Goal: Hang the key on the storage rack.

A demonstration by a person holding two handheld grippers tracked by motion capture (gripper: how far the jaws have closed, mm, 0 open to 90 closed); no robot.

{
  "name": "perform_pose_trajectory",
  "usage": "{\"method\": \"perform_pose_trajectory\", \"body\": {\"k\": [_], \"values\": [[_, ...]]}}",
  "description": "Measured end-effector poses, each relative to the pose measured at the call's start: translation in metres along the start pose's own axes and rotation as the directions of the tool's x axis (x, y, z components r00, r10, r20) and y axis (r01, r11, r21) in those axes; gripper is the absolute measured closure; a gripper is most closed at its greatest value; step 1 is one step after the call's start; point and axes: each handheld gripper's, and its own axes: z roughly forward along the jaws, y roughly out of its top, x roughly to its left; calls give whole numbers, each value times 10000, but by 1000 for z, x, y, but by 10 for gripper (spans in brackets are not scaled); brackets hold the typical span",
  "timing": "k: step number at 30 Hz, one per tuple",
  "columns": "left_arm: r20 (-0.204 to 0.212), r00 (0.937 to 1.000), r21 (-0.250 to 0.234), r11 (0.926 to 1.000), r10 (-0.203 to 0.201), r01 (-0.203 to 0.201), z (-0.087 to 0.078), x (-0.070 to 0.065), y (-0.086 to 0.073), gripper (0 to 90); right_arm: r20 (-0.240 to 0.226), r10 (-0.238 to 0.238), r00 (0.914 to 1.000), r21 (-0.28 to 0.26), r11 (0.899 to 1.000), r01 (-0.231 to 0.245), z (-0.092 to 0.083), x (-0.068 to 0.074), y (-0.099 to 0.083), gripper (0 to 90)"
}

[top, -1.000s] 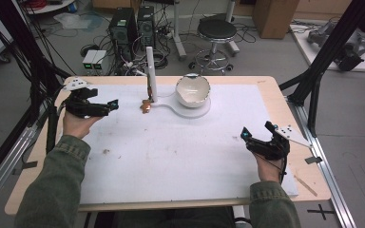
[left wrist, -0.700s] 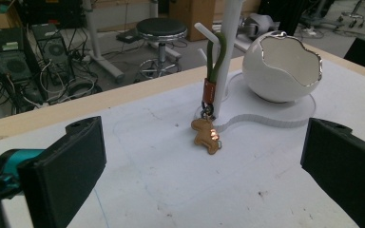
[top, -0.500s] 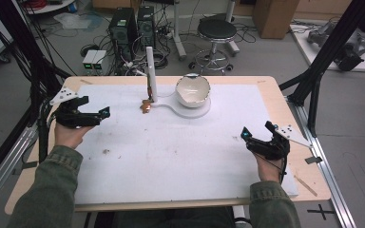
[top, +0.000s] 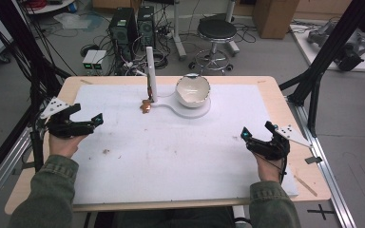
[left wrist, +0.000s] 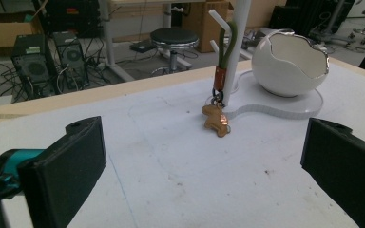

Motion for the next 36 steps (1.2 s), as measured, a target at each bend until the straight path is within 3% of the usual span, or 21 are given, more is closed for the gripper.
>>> {"method": "perform_pose_trajectory", "body": {"k": [7, 17, 25, 27, 32, 36], "values": [[-60, 9999, -299, 9994, 147, -149, -7, -5, 0, 16, 42, 48, 10000, 13, 10000, -48, 0, -1, 0, 6], [-422, 9991, -664, 9978, -16, -12, -19, 0, -12, 16, 14, -15, 10000, 10, 10000, 15, 0, -1, 0, 6], [-716, 9968, -1072, 9939, -353, 275, -31, 6, -28, 16, -40, -4, 10000, 45, 10000, 4, 0, 0, 0, 6], [-809, 9964, -1252, 9920, -265, 162, -34, 7, -34, 17, -39, -11, 10000, 51, 10000, 11, 0, 0, 0, 6], [-1002, 9943, -1131, 9933, -367, 253, -40, 10, -44, 17, -34, -69, 10000, 48, 10000, 69, 1, 0, 0, 6], [-954, 9923, -1016, 9924, -786, 688, -43, 11, -53, 16, -67, -83, 9999, 28, 10000, 84, 1, 0, 0, 6]]}}
